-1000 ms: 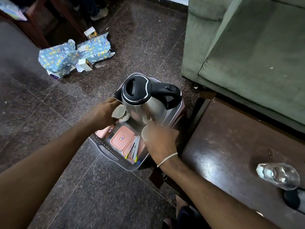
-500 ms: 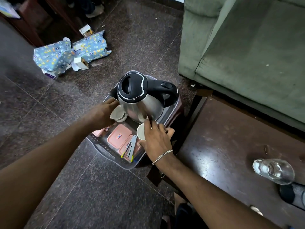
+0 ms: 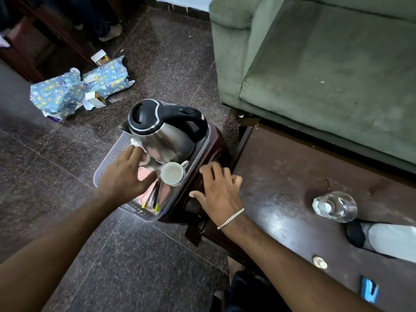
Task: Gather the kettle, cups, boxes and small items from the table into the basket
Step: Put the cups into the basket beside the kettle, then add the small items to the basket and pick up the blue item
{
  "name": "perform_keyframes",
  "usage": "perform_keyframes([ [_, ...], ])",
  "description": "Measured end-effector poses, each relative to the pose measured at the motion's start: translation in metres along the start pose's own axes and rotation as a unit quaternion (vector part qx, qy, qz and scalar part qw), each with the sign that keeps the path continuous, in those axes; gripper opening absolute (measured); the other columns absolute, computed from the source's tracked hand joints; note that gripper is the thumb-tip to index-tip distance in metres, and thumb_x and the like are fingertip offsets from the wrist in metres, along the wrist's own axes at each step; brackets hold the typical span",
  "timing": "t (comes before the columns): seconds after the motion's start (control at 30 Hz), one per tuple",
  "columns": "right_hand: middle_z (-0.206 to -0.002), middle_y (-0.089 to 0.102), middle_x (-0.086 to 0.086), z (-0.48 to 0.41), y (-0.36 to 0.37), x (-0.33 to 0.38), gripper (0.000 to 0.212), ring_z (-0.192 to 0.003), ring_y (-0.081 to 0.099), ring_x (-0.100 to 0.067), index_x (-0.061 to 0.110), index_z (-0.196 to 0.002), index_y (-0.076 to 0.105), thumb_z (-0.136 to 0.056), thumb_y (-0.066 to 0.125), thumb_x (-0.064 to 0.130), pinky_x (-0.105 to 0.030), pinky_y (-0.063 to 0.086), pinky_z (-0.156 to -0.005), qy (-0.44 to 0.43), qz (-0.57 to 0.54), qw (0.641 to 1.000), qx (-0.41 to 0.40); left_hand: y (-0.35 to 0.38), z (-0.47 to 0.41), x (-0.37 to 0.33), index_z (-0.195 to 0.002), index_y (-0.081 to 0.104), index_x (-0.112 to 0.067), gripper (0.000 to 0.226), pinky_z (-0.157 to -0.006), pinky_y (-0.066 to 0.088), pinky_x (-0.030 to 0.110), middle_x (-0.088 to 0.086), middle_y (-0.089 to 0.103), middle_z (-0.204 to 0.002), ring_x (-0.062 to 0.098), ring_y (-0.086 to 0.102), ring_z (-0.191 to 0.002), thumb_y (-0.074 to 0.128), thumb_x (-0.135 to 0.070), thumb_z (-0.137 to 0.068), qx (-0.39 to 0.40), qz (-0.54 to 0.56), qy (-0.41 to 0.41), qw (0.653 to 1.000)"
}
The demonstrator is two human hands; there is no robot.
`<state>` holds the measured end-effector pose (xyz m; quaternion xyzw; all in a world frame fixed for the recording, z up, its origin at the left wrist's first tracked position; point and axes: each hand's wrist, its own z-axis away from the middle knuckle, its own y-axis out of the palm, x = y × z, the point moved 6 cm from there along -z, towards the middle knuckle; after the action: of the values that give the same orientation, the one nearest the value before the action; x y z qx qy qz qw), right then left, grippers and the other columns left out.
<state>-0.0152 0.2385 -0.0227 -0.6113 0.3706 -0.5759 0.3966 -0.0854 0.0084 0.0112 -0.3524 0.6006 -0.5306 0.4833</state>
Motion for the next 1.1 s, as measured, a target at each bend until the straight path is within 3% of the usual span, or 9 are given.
perform_keyframes([
  [0.1, -0.122, 0.054, 0.0, 0.032, -0.013, -0.039, 0.058, -0.099, 0.053, -0.026, 0.024, -0.12, 0.053, -0.075, 0.076, 0.053, -0.044, 0.041, -0.075, 0.032, -0.023, 0.999, 0.022, 0.014, 0.012, -0.061, -0.1, 0.05, -0.018, 0.048, -0.062, 0.051, 0.04, 0.004, 0.055, -0.101, 0.032, 0.061, -0.083, 0.059, -0.062, -0.083, 0.011, 0.006, 0.073, 0.997],
  [0.27, -0.123, 0.055, 0.001, 0.095, -0.026, -0.11, 0.051, -0.105, 0.055, -0.028, 0.024, -0.122, 0.054, -0.082, 0.071, 0.051, -0.046, 0.047, -0.083, 0.087, -0.029, 0.993, 0.077, 0.06, 0.026, -0.165, -0.111, 0.054, -0.021, 0.05, -0.064, 0.055, 0.036, -0.002, 0.051, -0.109, 0.022, 0.059, -0.09, 0.061, -0.064, -0.088, 0.065, 0.051, 0.156, 0.984],
  [0.43, -0.118, 0.059, -0.007, 0.165, -0.036, -0.19, 0.041, -0.104, 0.057, -0.031, 0.016, -0.12, 0.06, -0.086, 0.072, 0.036, -0.047, 0.05, -0.087, 0.133, -0.069, 0.983, 0.106, 0.124, 0.052, -0.269, -0.116, 0.047, -0.021, 0.056, -0.066, 0.057, 0.041, 0.001, 0.048, -0.114, 0.028, 0.063, -0.093, 0.059, -0.067, -0.087, 0.154, 0.053, 0.204, 0.965],
  [0.53, -0.11, 0.061, -0.01, 0.205, -0.037, -0.235, 0.03, -0.095, 0.06, -0.034, 0.009, -0.113, 0.065, -0.084, 0.071, 0.014, -0.05, 0.054, -0.082, 0.151, -0.077, 0.98, 0.104, 0.164, 0.074, -0.321, -0.123, 0.046, -0.02, 0.061, -0.072, 0.059, 0.044, 0.004, 0.052, -0.117, 0.032, 0.065, -0.097, 0.06, -0.065, -0.084, 0.224, 0.057, 0.208, 0.95],
  [0.63, -0.113, 0.059, -0.01, 0.233, -0.031, -0.271, 0.048, -0.091, 0.059, -0.035, 0.009, -0.114, 0.067, -0.067, 0.074, 0.002, -0.047, 0.055, -0.079, 0.175, -0.072, 0.969, 0.159, 0.201, 0.1, -0.36, -0.127, 0.042, -0.022, 0.064, -0.075, 0.058, 0.045, 0.006, 0.053, -0.123, 0.036, 0.067, -0.1, 0.064, -0.062, -0.083, 0.275, 0.054, 0.213, 0.936],
  [0.73, -0.118, 0.058, -0.007, 0.253, -0.026, -0.291, 0.052, -0.092, 0.057, -0.031, 0.014, -0.116, 0.068, -0.066, 0.067, 0.0, -0.041, 0.054, -0.08, 0.161, -0.084, 0.968, 0.175, 0.235, 0.127, -0.384, -0.135, 0.036, -0.025, 0.074, -0.088, 0.056, 0.047, 0.007, 0.05, -0.139, 0.039, 0.065, -0.113, 0.066, -0.063, -0.079, 0.325, 0.052, 0.184, 0.926],
  [0.83, -0.125, 0.053, -0.005, 0.267, -0.017, -0.3, 0.052, -0.098, 0.056, -0.029, 0.02, -0.119, 0.067, -0.073, 0.056, -0.001, -0.036, 0.053, -0.086, 0.123, -0.097, 0.97, 0.188, 0.259, 0.151, -0.402, -0.133, 0.03, -0.031, 0.078, -0.09, 0.055, 0.05, 0.006, 0.05, -0.139, 0.042, 0.066, -0.111, 0.071, -0.062, -0.075, 0.365, 0.059, 0.145, 0.918],
  [0.97, -0.124, 0.051, -0.006, 0.274, -0.005, -0.306, 0.046, -0.101, 0.057, -0.028, 0.024, -0.123, 0.066, -0.082, 0.054, 0.006, -0.035, 0.053, -0.085, 0.119, -0.119, 0.964, 0.205, 0.273, 0.163, -0.411, -0.131, 0.035, -0.029, 0.07, -0.088, 0.054, 0.046, 0.004, 0.056, -0.132, 0.038, 0.067, -0.108, 0.073, -0.055, -0.077, 0.352, 0.068, 0.102, 0.928],
  [1.1, -0.112, 0.048, -0.001, 0.273, 0.001, -0.307, 0.038, -0.093, 0.058, -0.024, 0.029, -0.116, 0.063, -0.081, 0.053, 0.018, -0.029, 0.049, -0.076, 0.119, -0.123, 0.962, 0.212, 0.271, 0.167, -0.418, -0.127, 0.045, -0.025, 0.051, -0.082, 0.052, 0.044, 0.003, 0.06, -0.124, 0.035, 0.065, -0.106, 0.066, -0.046, -0.086, 0.314, 0.105, 0.08, 0.94],
])
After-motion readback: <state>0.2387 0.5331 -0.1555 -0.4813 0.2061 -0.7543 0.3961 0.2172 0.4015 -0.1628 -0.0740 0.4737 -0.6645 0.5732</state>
